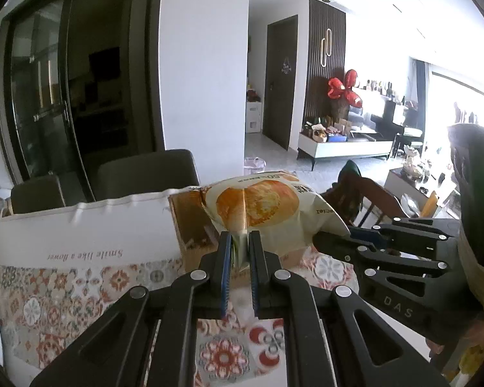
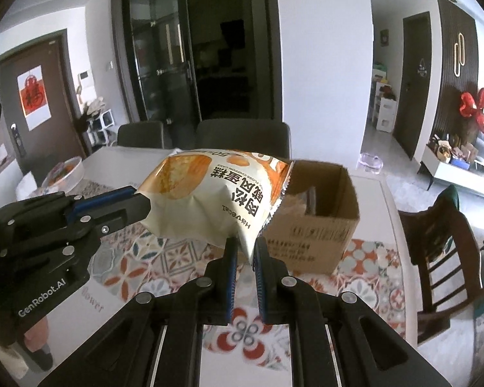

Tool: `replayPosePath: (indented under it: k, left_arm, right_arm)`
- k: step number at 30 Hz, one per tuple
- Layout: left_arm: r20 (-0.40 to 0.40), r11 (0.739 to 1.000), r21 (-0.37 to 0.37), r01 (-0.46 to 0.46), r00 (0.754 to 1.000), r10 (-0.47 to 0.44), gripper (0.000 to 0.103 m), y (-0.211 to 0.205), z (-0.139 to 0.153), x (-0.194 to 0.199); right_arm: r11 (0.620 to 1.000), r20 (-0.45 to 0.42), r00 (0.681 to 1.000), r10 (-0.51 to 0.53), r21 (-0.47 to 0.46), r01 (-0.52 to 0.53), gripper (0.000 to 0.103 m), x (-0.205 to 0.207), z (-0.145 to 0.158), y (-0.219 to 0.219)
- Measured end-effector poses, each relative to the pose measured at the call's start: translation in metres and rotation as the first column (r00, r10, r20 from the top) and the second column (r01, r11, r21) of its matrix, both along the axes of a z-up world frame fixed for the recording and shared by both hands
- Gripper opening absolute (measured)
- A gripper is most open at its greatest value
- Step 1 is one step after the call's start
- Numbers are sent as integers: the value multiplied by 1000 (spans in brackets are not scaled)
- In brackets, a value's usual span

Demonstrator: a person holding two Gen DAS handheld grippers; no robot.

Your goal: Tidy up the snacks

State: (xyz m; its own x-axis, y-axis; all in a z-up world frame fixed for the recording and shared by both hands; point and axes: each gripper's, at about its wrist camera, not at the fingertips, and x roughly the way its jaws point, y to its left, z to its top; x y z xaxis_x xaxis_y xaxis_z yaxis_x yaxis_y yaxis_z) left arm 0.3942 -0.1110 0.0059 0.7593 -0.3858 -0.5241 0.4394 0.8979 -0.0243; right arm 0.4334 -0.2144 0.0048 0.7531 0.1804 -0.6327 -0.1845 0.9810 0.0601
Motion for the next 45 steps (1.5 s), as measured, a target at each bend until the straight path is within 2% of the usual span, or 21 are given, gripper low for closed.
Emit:
replayPosePath:
  k: [12,21,26,28,30,31,35,37,38,40,45]
  left_arm:
    - [-50,999,-5,-42,998,41,12,-21,-9,81]
    - [-114,997,42,-67,991,72,13,-32,-38,129]
    - [-127,989,94,-116,984,127,29,-33,-57,145]
    - [-143,984,93,-151,976,163,46,-26,-60,148]
    - [-154,982,88,-168,972,180,47,-20,-60,146]
    - [-159,979,90,-182,968,195,53,-18,-59,144]
    - [-152,971,88,-223,960,234,67,-7,-50,129]
    - [-146,967,102,-235,958,248,78,-4,-45,119]
    - [-141,964,109,-242,956,256,81,-2,-42,111]
    - [-123,961,110,-254,956,267,91,3,-35,97]
    - [-64,960,77,-269,960,274,103,20,-16,49]
  right_arm:
    - [1000,-4,1000,-11,-19,11,12,72,-2,-16]
    - [999,-72,997,-4,-43,1,12,128,-31,-17]
    - [998,-97,995,-2,-64,-4,14,149,-50,-17]
    - [998,-123,992,-20,-65,12,22,157,-56,-19]
    - [996,-141,988,-57,-69,48,55,161,-61,-25]
    - [995,-139,987,-74,-70,65,59,161,-62,-27]
    - [991,-135,984,-119,-74,110,59,148,-58,-32]
    - [987,-127,981,-148,-83,138,64,138,-53,-32]
    - [986,-119,980,-158,-81,149,71,132,-50,-33]
    - [983,-85,981,-176,-69,170,74,112,-40,-33]
    - [971,-21,972,-234,-51,232,83,63,-16,-30]
